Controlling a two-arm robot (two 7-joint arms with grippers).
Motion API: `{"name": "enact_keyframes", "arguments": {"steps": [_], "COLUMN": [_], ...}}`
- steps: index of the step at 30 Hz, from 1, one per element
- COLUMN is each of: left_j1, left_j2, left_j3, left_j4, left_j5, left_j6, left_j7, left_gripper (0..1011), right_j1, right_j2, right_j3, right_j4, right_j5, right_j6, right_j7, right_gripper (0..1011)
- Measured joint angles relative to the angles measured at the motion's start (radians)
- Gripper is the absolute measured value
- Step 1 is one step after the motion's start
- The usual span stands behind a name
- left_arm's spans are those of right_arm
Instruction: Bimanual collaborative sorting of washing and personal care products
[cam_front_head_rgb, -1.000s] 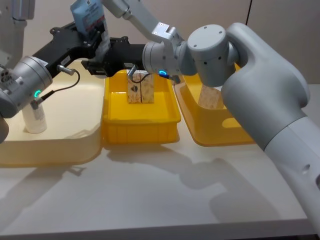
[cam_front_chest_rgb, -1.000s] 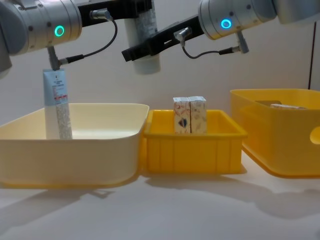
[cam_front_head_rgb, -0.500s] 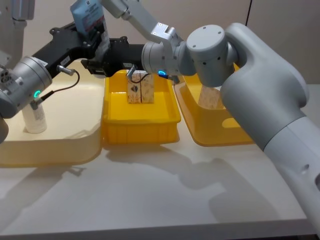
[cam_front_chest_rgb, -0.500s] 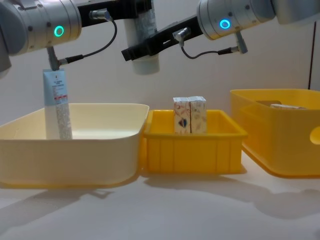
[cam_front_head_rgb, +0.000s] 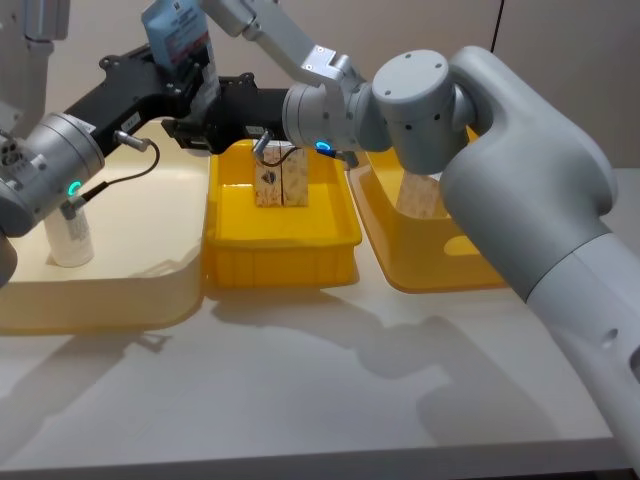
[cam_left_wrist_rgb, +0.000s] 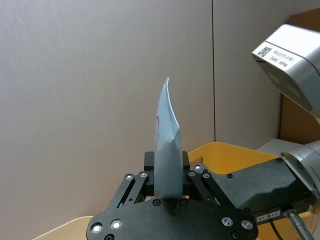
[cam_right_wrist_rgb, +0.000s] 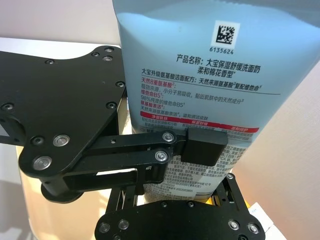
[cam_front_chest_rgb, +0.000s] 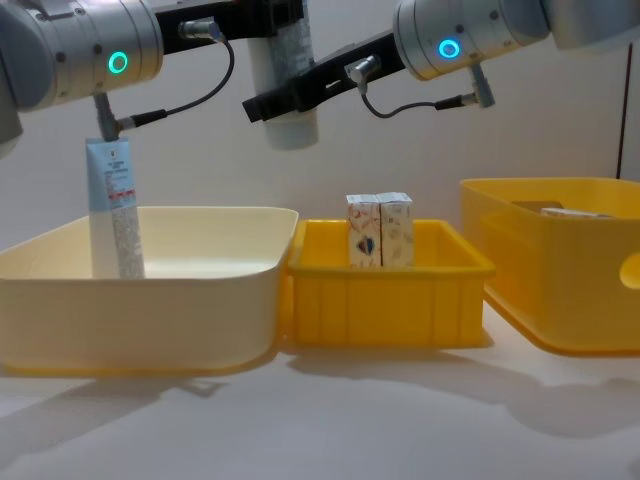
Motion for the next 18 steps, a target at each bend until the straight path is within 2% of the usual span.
{"name": "enact_keyframes", "arguments": {"steps": [6, 10, 13, 18], "left_j1": [0.0, 0.0, 0.0, 0.0], "left_j2": [0.0, -0.001, -0.001, 0.0], "left_j3": [0.0, 0.0, 0.0, 0.0], "left_j4": [0.0, 0.0, -0.001, -0.001], "left_j5": [0.0, 0.0, 0.0, 0.0], "left_j6": [0.0, 0.0, -0.001, -0.001], "left_j7": [0.0, -0.001, -0.001, -0.001], "left_gripper": [270, 324, 448, 586], "right_j1": [0.0, 0.0, 0.0, 0.0], "right_j2": [0.0, 0.0, 0.0, 0.0], "right_j3": [0.0, -0.001, 0.0, -0.001], "right_j4": [0.0, 0.0, 0.0, 0.0], "right_j5": [0.0, -0.001, -0.001, -0.001], "right_j6": [0.0, 0.0, 0.0, 0.0], "right_j7": [0.0, 0.0, 0.0, 0.0], "right_gripper": [615, 615, 614, 615]}}
